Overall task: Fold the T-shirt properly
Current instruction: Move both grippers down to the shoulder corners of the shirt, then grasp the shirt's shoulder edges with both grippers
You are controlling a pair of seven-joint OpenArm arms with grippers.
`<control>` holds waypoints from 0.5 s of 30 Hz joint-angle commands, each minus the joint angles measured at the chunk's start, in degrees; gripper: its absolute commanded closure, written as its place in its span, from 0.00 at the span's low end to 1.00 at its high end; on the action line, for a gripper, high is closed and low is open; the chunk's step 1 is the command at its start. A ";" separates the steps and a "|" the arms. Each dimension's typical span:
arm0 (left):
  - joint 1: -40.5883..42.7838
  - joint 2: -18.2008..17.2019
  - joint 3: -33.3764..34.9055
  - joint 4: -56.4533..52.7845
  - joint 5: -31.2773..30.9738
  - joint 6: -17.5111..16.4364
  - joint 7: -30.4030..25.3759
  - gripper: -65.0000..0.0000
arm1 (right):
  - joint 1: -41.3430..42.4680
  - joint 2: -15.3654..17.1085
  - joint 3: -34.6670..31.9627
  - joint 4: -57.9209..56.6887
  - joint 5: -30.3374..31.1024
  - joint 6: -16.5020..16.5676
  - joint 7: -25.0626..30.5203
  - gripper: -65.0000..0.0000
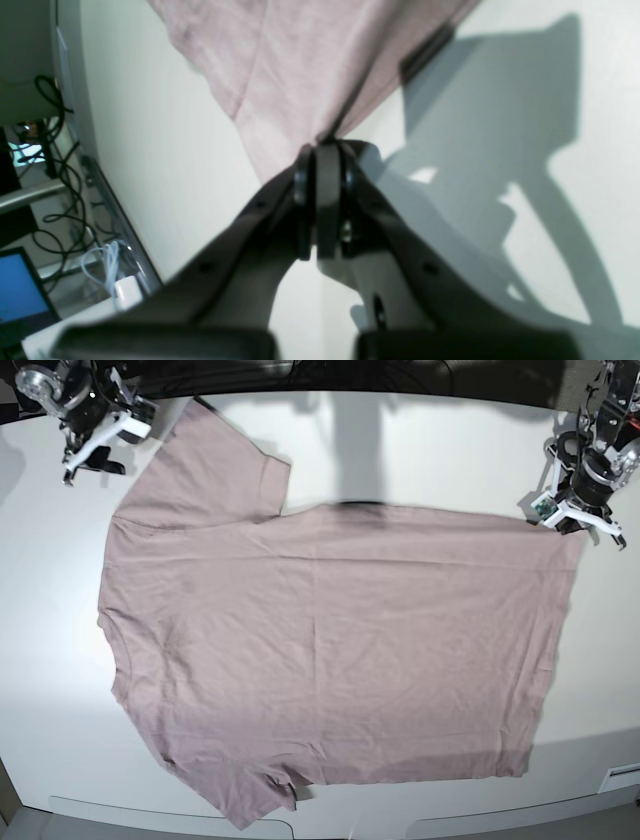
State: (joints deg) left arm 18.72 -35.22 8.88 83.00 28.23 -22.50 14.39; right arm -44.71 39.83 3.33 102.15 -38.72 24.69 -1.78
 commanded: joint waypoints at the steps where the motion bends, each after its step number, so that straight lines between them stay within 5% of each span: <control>1: 1.44 0.13 0.72 -1.01 -1.31 -5.60 4.09 1.00 | 0.94 0.83 -1.09 -0.24 -0.13 -0.55 -0.31 0.47; 15: 1.44 0.11 0.72 -1.01 -1.31 -5.60 4.50 1.00 | 13.29 0.79 -17.35 -7.45 -0.11 -0.39 -5.01 0.47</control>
State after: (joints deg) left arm 18.72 -35.09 8.88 83.00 28.21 -22.48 14.79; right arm -31.07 40.01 -13.74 95.22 -39.29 21.41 -5.93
